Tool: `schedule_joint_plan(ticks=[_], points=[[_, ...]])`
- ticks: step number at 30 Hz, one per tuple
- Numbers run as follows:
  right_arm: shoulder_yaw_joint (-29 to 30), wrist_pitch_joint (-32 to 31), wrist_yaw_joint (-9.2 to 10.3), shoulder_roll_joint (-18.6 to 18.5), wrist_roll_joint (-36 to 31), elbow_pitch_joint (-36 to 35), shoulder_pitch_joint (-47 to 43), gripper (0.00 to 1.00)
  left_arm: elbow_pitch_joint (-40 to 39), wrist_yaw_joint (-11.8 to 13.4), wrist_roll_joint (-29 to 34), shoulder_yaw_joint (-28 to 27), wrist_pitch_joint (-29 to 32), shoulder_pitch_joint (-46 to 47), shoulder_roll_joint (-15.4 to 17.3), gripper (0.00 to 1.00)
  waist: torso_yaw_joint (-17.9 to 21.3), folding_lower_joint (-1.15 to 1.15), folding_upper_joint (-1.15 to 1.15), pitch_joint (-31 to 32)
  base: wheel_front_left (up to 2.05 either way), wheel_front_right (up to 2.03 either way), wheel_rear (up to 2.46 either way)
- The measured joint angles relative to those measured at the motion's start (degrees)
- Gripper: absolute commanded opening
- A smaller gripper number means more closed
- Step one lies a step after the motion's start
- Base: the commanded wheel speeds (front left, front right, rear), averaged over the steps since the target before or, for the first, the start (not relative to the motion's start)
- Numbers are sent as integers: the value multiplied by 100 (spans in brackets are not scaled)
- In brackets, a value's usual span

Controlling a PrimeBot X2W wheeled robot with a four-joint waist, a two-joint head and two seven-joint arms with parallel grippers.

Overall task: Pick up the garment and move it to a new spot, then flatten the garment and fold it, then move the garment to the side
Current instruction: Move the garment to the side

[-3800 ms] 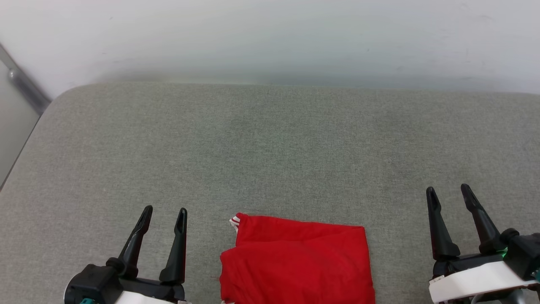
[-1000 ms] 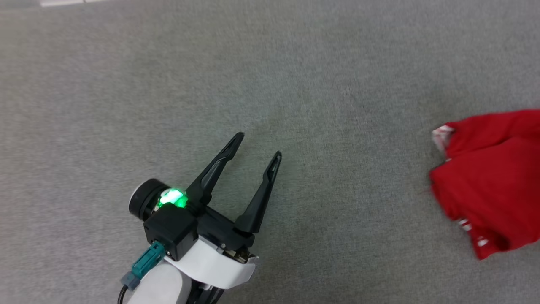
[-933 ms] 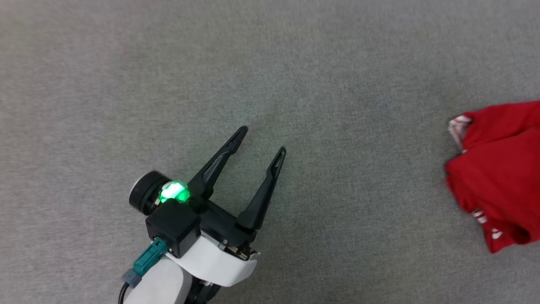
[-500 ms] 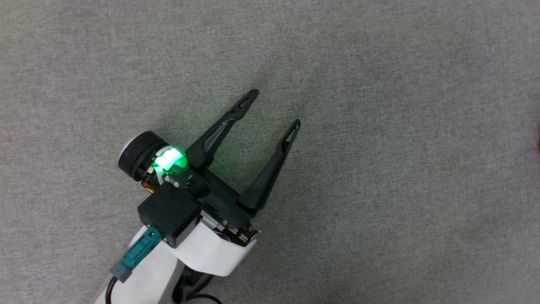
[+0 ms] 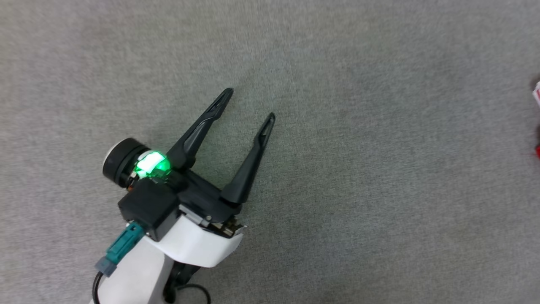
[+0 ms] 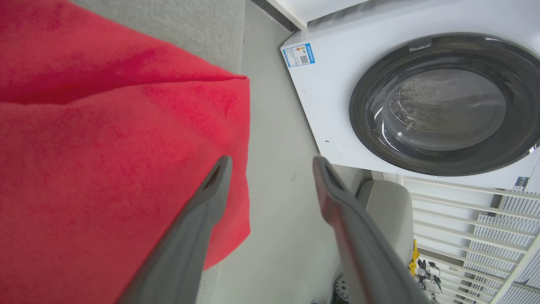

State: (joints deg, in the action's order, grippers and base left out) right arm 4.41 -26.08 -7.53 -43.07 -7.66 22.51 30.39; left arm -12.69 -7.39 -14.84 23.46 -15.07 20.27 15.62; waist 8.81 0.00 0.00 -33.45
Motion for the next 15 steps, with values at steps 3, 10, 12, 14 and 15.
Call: schedule_joint_plan(ticks=[3, 10, 12, 14, 15], points=[[47, -19, 0, 207, 45, -235, 36, 100, 68, -1, -18, -225, 0, -186, -70, 100, -24, 0, 0, 278, 0, 0, 0], [103, 247, 1, 957, 364, -1152, -104, 100, 177, 0, -101, -878, 0, -777, -286, 100, -140, -1, 0, 1058, 0, 0, 0], [164, 402, 0, 1228, 526, -1434, -266, 100, 276, -1, -71, -1084, 0, -960, -343, 100, -195, -1, 0, 1293, 0, 0, 0], [234, 569, 2, 1526, 695, -1713, -447, 100, 390, 0, -2, -1318, 0, -1130, -419, 100, -263, -1, 0, 1522, 0, 0, 0], [226, 655, 2, 1668, 790, -1861, -547, 100, 417, 0, 5, -1439, 0, -1205, -482, 100, -299, -1, 0, 1632, 0, 0, 0]])
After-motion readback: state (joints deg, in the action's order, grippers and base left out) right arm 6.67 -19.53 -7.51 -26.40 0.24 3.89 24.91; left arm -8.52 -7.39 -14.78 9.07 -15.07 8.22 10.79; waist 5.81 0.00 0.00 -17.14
